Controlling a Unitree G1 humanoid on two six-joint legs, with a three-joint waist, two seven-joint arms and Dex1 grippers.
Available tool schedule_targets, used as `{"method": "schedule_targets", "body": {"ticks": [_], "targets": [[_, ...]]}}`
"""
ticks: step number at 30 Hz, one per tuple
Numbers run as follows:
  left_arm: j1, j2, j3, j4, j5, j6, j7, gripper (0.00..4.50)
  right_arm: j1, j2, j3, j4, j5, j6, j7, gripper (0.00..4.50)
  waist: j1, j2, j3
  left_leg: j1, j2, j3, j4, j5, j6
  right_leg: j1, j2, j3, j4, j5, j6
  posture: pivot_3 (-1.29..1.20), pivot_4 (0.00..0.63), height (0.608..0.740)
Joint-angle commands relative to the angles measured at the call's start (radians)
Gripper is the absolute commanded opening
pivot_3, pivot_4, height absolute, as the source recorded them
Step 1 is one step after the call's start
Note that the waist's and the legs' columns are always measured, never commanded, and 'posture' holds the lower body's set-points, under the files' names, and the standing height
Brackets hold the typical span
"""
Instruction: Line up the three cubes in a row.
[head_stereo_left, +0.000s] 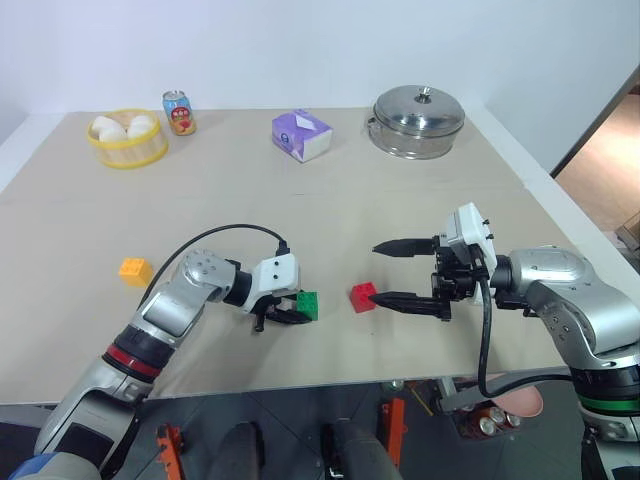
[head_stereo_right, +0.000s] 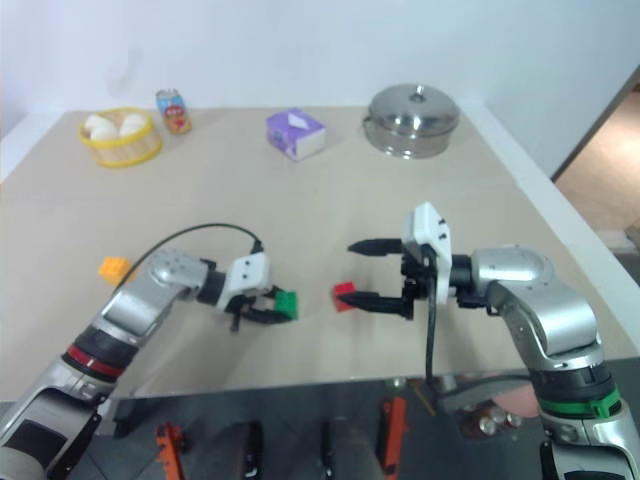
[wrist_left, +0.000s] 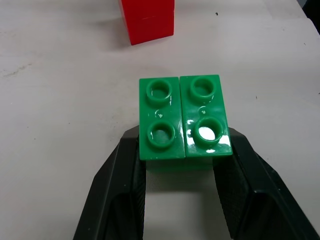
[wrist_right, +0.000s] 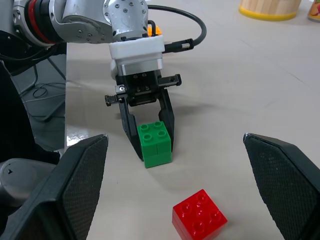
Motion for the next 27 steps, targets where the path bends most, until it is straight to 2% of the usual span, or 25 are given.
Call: {"method": "schedule_targets", "body": {"ticks": [1,2,4,10,14,17,23,27], "targets": [[-0.018,0.012,-0.003,-0.003,0.004,-0.007,-0.016,1.33,-0.002,-0.015,-0.043,-0.035,0.017,-0.003,-0.008,4.5,0.0,0.0,0.0,0.0,0.0,0.0,0.0,0.0,0.0,0.0,0.0,0.0,0.0,0.0,0.0,0.0,0.15,0.74],[-0.017,0.011,-0.002,-0.004,0.003,-0.003,-0.017,1.33,-0.002,-0.015,-0.043,-0.035,0.017,-0.003,-0.009,4.5,0.0,0.0,0.0,0.0,0.0,0.0,0.0,0.0,0.0,0.0,0.0,0.0,0.0,0.0,0.0,0.0,0.15,0.74],[-0.016,0.009,0.0,-0.006,0.0,0.004,-0.019,2.38,-0.002,-0.014,-0.043,-0.035,0.019,-0.003,-0.012,4.5,0.0,0.0,0.0,0.0,0.0,0.0,0.0,0.0,0.0,0.0,0.0,0.0,0.0,0.0,0.0,0.0,0.15,0.74],[-0.016,0.01,0.012,-0.01,-0.009,0.007,-0.025,4.41,-0.004,-0.016,-0.043,-0.032,0.027,-0.005,-0.011,4.5,0.0,0.0,0.0,0.0,0.0,0.0,0.0,0.0,0.0,0.0,0.0,0.0,0.0,0.0,0.0,0.0,0.15,0.74],[-0.009,0.021,0.048,-0.039,-0.034,0.018,-0.018,4.46,-0.015,-0.016,-0.046,-0.03,0.046,0.001,0.001,4.5,0.0,0.0,0.0,0.0,0.0,0.0,0.0,0.0,0.0,0.0,0.0,0.0,0.0,0.0,0.0,0.0,0.15,0.74],[0.018,0.045,0.147,-0.127,-0.117,0.109,0.016,4.46,-0.036,-0.008,-0.047,-0.028,0.072,0.007,0.01,4.5,-0.002,0.0,0.0,0.0,0.0,0.0,0.0,0.0,0.0,0.0,0.0,0.0,0.0,0.0,0.0,0.0,0.15,0.74],[0.18,0.13,0.512,-0.382,-0.33,0.378,0.179,4.46,-0.117,0.075,-0.02,-0.006,0.139,0.019,0.012,4.5,-0.017,0.0,0.0,0.001,0.003,0.0,-0.001,0.0,0.0,0.0,0.002,0.0,0.0,0.002,0.003,0.0,0.15,0.74],[0.298,0.187,0.725,-0.409,-0.336,0.416,0.305,4.46,-0.216,0.184,0.049,0.091,0.086,-0.026,0.007,4.5,-0.024,0.0,0.0,0.002,0.003,-0.002,-0.001,0.0,0.0,0.0,0.003,-0.001,0.0,0.002,0.002,0.0,0.15,0.74]]}}
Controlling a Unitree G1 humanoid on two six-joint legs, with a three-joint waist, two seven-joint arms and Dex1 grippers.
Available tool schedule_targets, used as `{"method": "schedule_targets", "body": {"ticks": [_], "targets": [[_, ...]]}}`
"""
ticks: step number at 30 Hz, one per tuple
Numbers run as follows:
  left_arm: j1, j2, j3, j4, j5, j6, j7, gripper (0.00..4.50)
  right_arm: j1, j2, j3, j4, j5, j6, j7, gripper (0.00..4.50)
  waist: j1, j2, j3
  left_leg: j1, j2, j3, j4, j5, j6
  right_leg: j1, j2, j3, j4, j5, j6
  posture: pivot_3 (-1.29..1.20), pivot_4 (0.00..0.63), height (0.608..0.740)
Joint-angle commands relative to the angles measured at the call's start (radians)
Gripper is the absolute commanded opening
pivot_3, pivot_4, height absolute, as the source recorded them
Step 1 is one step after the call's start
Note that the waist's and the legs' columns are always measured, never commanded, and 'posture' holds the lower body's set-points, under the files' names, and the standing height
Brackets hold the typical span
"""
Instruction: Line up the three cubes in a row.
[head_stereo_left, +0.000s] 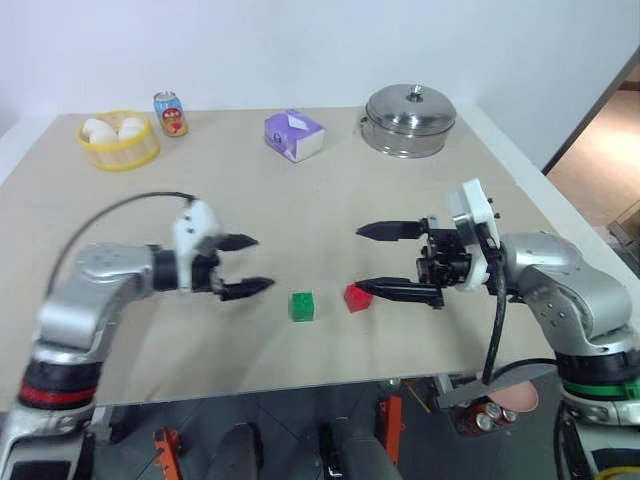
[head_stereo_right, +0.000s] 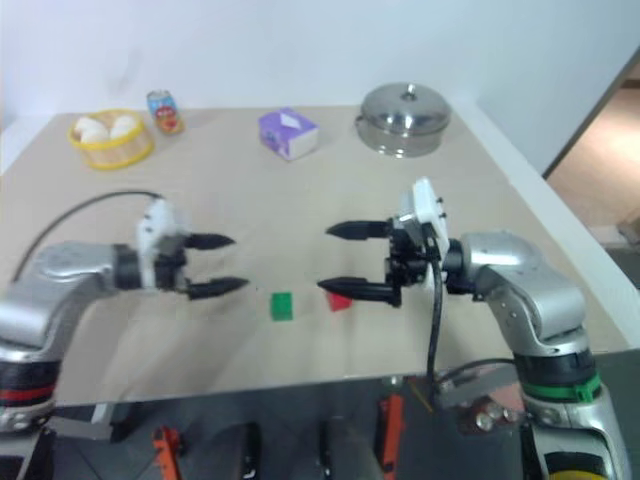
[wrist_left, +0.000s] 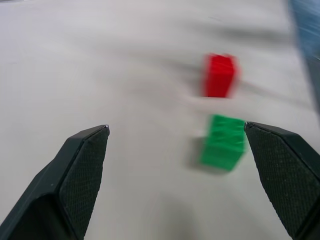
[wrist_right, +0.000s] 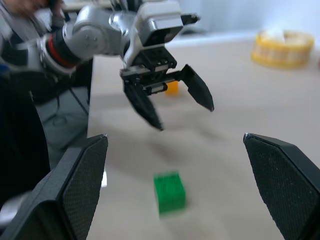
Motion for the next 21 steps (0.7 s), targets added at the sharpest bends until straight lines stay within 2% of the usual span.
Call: {"method": "schedule_targets", "body": {"ticks": [1,5,8,13,21], "targets": [[0.079,0.045,0.204,-0.02,-0.002,0.024,0.13,4.46,-0.097,0.087,0.052,0.094,-0.051,-0.067,0.002,4.5,-0.002,0.0,0.0,0.001,0.0,0.0,0.0,0.0,0.0,0.0,0.0,0.0,0.0,-0.001,-0.002,0.0,0.15,0.74],[0.211,0.029,0.372,0.005,0.007,0.026,0.253,4.46,-0.185,0.177,0.115,0.247,-0.132,-0.152,0.046,4.5,0.002,-0.001,0.0,0.002,0.0,-0.002,0.0,0.0,0.0,0.001,0.0,0.0,0.0,-0.001,-0.005,0.0,0.15,0.74],[0.305,-0.005,0.415,0.002,0.003,0.012,0.31,4.46,-0.224,0.207,0.134,0.308,-0.155,-0.187,0.09,4.5,0.005,-0.001,0.0,0.002,-0.001,0.002,-0.002,0.0,-0.001,0.001,-0.002,0.001,0.0,-0.002,-0.006,0.0,0.15,0.74],[0.348,-0.046,0.389,0.04,0.022,-0.032,0.392,4.46,-0.257,0.228,0.138,0.355,-0.176,-0.211,0.13,4.5,0.021,-0.003,-0.001,-0.001,-0.001,0.003,-0.002,-0.001,-0.001,-0.001,-0.004,0.0,-0.001,-0.003,-0.006,0.0,0.15,0.74],[0.299,-0.074,0.303,0.146,0.043,-0.101,0.454,4.46,-0.27,0.234,0.135,0.35,-0.186,-0.204,0.149,4.5,0.024,-0.003,-0.001,-0.001,0.0,0.004,-0.002,-0.001,-0.001,-0.001,-0.004,-0.001,-0.001,-0.003,-0.007,0.0,0.15,0.74]]}}
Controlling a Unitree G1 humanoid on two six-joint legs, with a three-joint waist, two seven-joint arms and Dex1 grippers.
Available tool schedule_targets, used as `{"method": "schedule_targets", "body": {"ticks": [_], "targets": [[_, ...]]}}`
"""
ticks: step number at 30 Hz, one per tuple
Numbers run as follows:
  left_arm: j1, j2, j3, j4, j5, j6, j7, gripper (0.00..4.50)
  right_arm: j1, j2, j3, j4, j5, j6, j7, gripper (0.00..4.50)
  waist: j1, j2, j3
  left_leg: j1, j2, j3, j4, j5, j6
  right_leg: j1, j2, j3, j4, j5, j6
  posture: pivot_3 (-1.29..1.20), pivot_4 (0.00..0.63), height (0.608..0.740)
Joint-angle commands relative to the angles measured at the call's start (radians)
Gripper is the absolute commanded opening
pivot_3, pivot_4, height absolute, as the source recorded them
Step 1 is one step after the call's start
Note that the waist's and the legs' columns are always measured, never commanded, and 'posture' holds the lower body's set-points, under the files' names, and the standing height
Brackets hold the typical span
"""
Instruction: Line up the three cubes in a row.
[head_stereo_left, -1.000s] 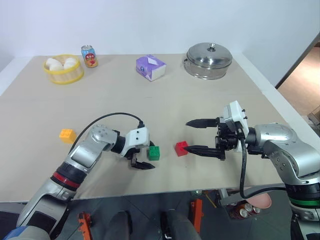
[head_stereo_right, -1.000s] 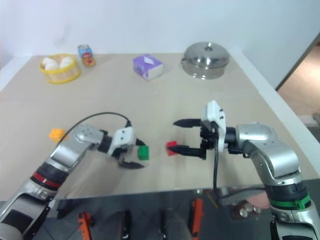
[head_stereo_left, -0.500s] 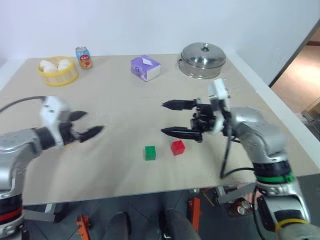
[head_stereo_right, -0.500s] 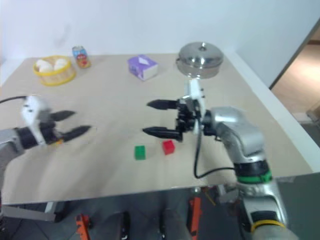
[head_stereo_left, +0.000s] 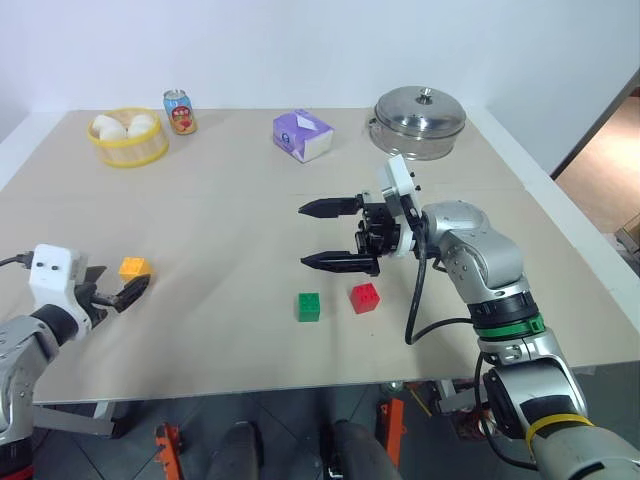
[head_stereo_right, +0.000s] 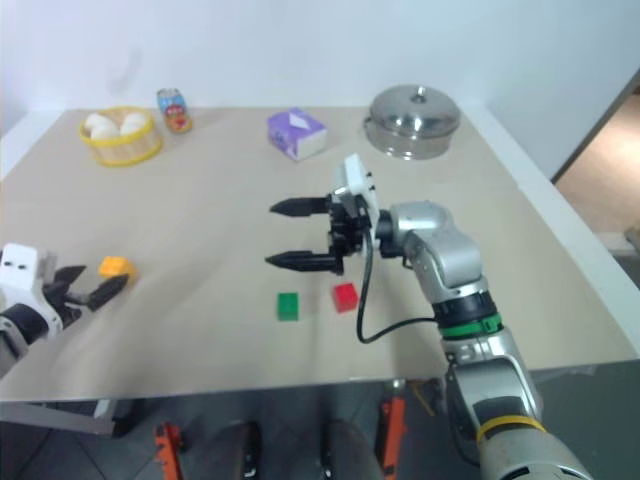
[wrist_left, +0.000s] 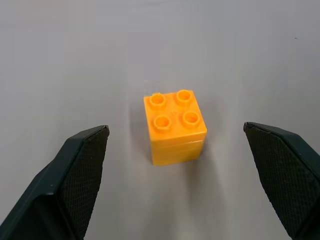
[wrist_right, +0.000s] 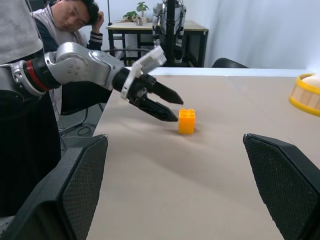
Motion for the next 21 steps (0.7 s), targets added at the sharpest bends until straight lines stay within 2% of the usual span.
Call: {"method": "schedule_targets", "body": {"ticks": [1,11,14,20,21], "targets": [[-0.042,0.0,-0.039,0.034,0.017,-0.044,0.025,4.46,-0.028,0.0,-0.016,-0.019,0.002,-0.005,0.012,4.5,0.0,0.0,0.0,0.0,0.0,0.0,0.0,0.0,0.0,0.0,0.0,0.0,0.0,0.0,0.0,0.0,0.15,0.74],[-0.149,-0.013,-0.127,0.224,0.075,-0.096,0.109,4.46,-0.013,-0.016,-0.029,-0.052,0.003,0.019,0.004,4.5,-0.001,0.0,0.0,0.0,0.0,0.001,-0.002,0.0,0.0,-0.001,0.001,0.0,0.0,0.002,0.003,0.0,0.15,0.74],[-0.152,-0.015,-0.144,0.227,0.074,-0.108,0.103,3.62,-0.009,-0.022,-0.034,-0.06,0.005,0.025,-0.002,4.5,0.0,0.0,0.0,0.0,0.001,0.0,-0.003,0.0,0.0,-0.001,0.001,0.0,0.0,0.002,0.003,0.0,0.15,0.74],[-0.158,-0.017,-0.159,0.221,0.07,-0.11,0.105,1.56,-0.006,-0.028,-0.043,-0.068,0.012,0.032,-0.01,4.5,0.0,0.0,0.0,0.001,0.001,0.001,-0.003,0.0,0.0,0.0,0.001,0.0,0.0,0.002,0.002,0.0,0.15,0.74],[-0.159,-0.017,-0.16,0.224,0.07,-0.111,0.104,1.37,-0.006,-0.028,-0.044,-0.068,0.013,0.032,-0.011,4.5,0.0,0.0,0.0,0.001,0.001,0.001,-0.003,0.0,0.0,0.0,0.001,0.0,0.0,0.002,0.002,0.0,0.15,0.74]]}}
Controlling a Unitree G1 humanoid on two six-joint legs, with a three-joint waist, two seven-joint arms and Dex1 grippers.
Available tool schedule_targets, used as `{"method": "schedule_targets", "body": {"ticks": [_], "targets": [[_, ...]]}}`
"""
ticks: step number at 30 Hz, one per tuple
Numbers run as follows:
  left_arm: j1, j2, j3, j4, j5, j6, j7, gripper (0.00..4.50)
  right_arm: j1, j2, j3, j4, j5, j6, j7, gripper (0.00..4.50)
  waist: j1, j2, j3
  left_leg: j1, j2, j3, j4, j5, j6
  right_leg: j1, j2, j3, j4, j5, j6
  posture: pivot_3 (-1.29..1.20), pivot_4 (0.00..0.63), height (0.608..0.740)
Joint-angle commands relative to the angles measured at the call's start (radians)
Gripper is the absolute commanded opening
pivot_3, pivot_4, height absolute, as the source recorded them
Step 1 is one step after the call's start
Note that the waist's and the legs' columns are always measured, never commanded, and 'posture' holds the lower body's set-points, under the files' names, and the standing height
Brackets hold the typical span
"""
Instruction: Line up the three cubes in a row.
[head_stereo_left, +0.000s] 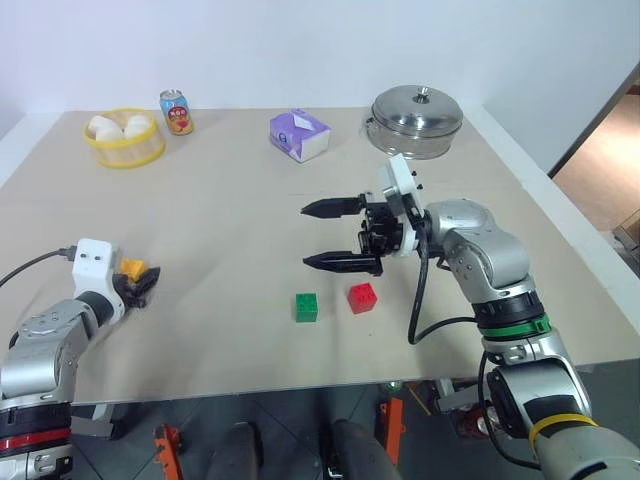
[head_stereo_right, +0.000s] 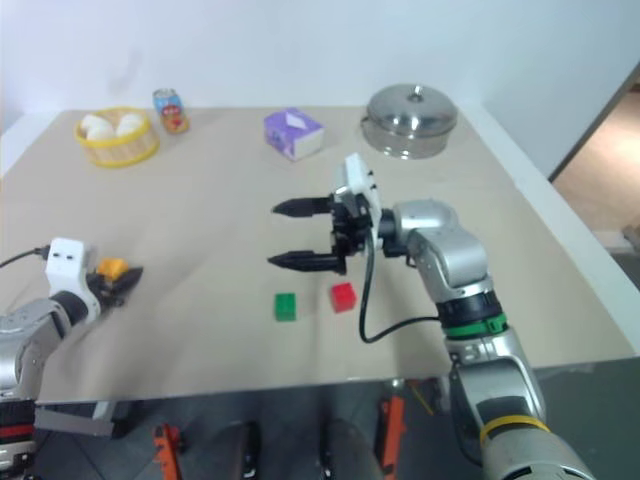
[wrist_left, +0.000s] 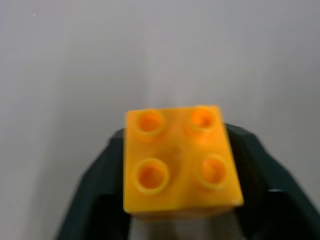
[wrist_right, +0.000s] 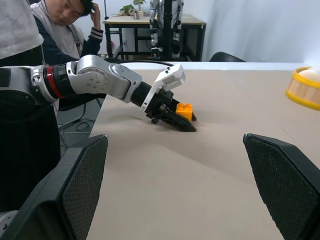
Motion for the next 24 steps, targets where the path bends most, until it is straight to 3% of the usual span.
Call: {"method": "schedule_targets", "body": {"ticks": [1,5,12,18,24], "targets": [[-0.009,0.003,-0.005,0.004,0.0,-0.02,-0.001,1.39,-0.006,-0.007,-0.04,-0.045,0.021,-0.001,-0.003,4.5,0.0,0.0,0.0,0.0,0.0,0.0,0.0,0.0,0.0,0.0,0.0,0.0,0.0,0.0,0.0,0.0,0.15,0.74],[-0.002,0.031,-0.036,-0.025,-0.011,-0.047,-0.078,1.39,0.0,-0.025,-0.058,-0.066,0.042,0.019,0.0,4.5,0.0,0.0,0.0,0.0,0.0,0.0,0.0,0.0,0.0,0.0,0.0,0.0,0.0,0.0,0.0,0.0,0.15,0.74],[-0.005,0.167,-0.217,-0.191,-0.098,-0.155,-0.517,1.39,0.065,-0.174,-0.124,-0.168,0.13,0.129,0.063,4.5,0.004,0.0,0.0,-0.003,-0.002,0.002,-0.001,0.0,-0.001,0.0,-0.007,-0.004,-0.001,-0.005,-0.003,0.0,0.15,0.74],[-0.149,0.23,-0.385,-0.033,-0.042,-0.321,-0.807,1.39,0.108,-0.231,-0.156,-0.213,0.148,0.165,0.035,4.5,0.001,0.0,0.0,-0.002,-0.003,0.002,-0.002,0.0,-0.001,0.0,-0.008,-0.005,-0.001,-0.006,-0.004,0.0,0.15,0.74],[-0.328,0.153,-0.489,0.184,0.027,-0.441,-0.908,1.39,0.179,-0.258,-0.198,-0.318,0.181,0.21,-0.036,4.5,0.003,0.001,0.0,-0.003,-0.002,-0.001,-0.002,0.0,0.0,0.0,-0.004,-0.004,-0.001,-0.006,-0.003,0.0,0.15,0.74]]}}
